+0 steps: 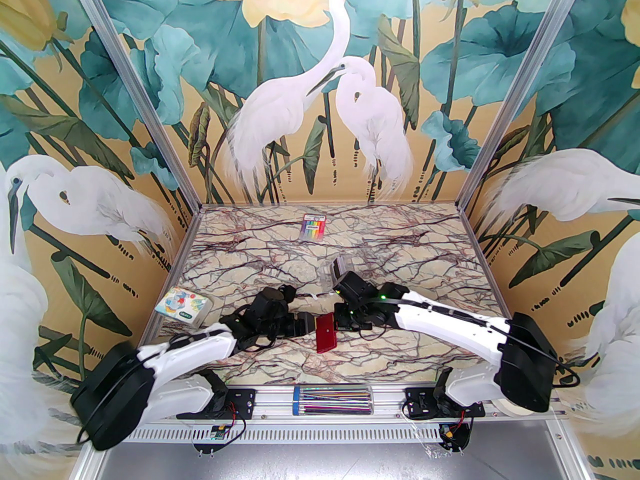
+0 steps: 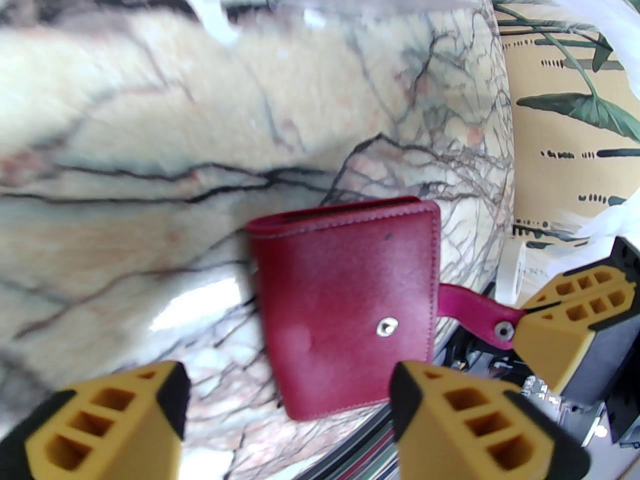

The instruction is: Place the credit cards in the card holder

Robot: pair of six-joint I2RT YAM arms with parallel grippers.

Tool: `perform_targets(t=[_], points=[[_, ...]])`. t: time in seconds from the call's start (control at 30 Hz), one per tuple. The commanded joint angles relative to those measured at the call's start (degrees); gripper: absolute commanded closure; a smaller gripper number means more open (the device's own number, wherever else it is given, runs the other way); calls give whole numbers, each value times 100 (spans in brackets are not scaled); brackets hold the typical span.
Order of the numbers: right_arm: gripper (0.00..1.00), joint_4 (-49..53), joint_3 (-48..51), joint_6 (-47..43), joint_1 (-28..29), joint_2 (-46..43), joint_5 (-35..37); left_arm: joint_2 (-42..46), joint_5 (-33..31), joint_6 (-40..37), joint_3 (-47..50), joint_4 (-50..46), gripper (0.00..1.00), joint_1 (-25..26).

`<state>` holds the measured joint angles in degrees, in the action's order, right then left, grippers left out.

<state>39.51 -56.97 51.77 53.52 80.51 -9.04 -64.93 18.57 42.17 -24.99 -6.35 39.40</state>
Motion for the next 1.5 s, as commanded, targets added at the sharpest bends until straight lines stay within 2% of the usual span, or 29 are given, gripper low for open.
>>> perform_targets(t=[0.0,0.37,0.63,0.87,1.07,1.23,1.47], points=[[100,-66,-244,-41,10,-123,-273,402,-521,-191,-142,-895,26,15],[100,-504,-560,69,154,237,-675,1187,-863,-192,-150,-1530,24,-41],[100,-527,-677,43,179,485,-641,1224,-705,-218,-81,-1445,25,-56],[100,75,-708,-96,152,337,-28,1081,-366,-210,-72,-1127,32,-55],[100,448,-298,-156,-97,69,332,954,29,-106,-12,-748,40,-55],[100,409,105,-211,-369,-165,289,654,603,62,39,-94,48,-26],[100,160,484,-227,-570,-235,235,85,728,174,-61,423,57,142]])
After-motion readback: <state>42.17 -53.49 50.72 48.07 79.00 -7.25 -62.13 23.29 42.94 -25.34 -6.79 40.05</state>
